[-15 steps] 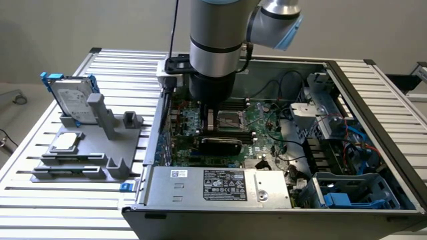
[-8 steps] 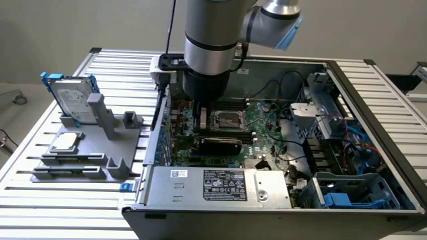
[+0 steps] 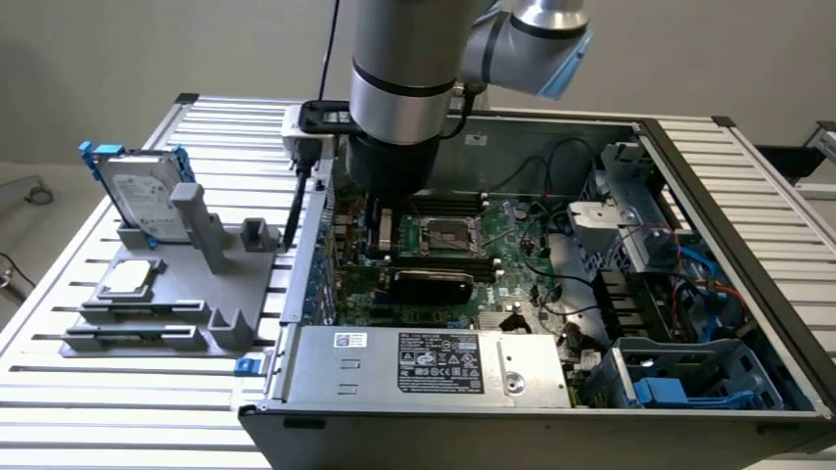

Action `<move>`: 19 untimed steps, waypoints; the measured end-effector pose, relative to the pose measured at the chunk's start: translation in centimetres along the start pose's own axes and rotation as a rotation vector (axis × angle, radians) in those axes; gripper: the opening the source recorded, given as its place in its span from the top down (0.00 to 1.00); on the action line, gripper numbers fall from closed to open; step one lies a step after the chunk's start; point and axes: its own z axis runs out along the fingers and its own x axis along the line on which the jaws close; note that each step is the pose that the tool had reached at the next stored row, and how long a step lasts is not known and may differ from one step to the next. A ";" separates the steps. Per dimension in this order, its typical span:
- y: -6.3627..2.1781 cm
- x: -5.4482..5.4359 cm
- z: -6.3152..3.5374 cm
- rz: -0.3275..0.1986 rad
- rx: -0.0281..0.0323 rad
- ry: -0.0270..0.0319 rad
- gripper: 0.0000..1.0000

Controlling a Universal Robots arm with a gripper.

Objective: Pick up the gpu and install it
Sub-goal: 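Press down on the gpu until it lock into place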

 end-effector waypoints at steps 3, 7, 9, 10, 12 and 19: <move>0.10 0.0 -0.05 0.000 -0.0077 0.0022 0.89; 0.22 0.0 -0.13 0.002 -0.0157 0.0087 0.89; 0.28 0.0 -0.14 0.003 -0.0190 0.0162 0.89; 0.32 0.0 -0.14 0.004 -0.0208 0.0218 0.89; 0.42 0.0 -0.13 0.006 -0.0251 0.0338 0.89; 0.76 0.0 -0.19 0.008 -0.0439 0.0486 0.89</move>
